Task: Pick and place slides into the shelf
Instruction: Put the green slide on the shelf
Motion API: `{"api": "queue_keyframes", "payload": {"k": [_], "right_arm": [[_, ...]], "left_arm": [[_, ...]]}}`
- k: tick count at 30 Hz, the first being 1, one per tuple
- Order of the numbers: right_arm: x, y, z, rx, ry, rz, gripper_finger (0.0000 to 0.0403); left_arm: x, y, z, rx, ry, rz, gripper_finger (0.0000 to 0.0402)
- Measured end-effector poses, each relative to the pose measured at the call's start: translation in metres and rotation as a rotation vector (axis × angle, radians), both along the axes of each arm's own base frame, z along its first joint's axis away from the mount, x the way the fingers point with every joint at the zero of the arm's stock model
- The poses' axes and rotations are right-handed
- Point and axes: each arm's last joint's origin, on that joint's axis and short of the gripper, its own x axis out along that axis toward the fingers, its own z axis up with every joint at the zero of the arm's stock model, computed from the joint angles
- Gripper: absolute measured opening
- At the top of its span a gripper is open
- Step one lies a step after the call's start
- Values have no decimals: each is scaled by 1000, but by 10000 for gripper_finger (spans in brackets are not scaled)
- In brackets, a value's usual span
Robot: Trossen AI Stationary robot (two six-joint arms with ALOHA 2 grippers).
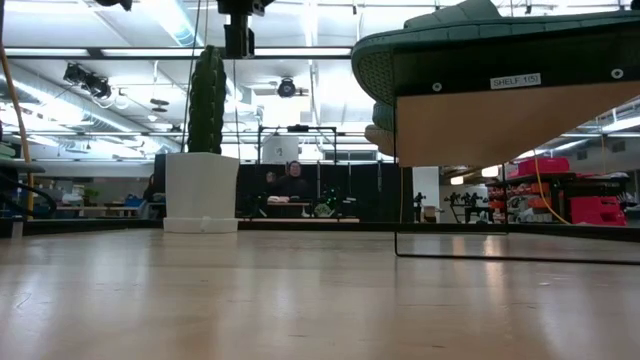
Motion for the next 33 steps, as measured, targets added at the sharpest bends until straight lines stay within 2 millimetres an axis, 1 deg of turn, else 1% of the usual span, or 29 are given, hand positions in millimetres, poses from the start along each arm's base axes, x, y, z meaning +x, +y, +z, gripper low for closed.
{"api": "queue_keyframes", "payload": {"k": [4, 8, 11, 14, 17, 22, 23, 26, 30, 33], "right_arm": [[2, 5, 2, 28, -36, 23, 232], [4, 8, 6, 40, -59, 50, 238], [4, 8, 13, 35, -82, 61, 236], [5, 8, 25, 22, -117, 84, 233], [5, 6, 38, 12, -150, 102, 232], [2, -1, 58, -24, -210, 71, 232], [2, -3, 62, -30, -218, 66, 232], [1, -5, 70, -34, -235, 69, 232], [1, -5, 74, -37, -243, 81, 232], [1, -5, 74, -36, -242, 81, 232]], "left_arm": [[-1, -5, 4, -8, -38, -17, 107], [-3, -13, 4, -15, -40, -44, 107], [-3, -17, 3, -43, -37, -60, 107], [3, -23, -2, -7, -5, -70, 107], [21, -31, -2, 57, 29, -82, 107], [61, -46, -7, 206, 163, -147, 107], [70, -48, -5, 234, 183, -156, 107], [86, -51, -1, 308, 269, -166, 107], [97, -51, 14, 437, 371, -158, 107], [98, -48, 22, 507, 437, -155, 107]]}}
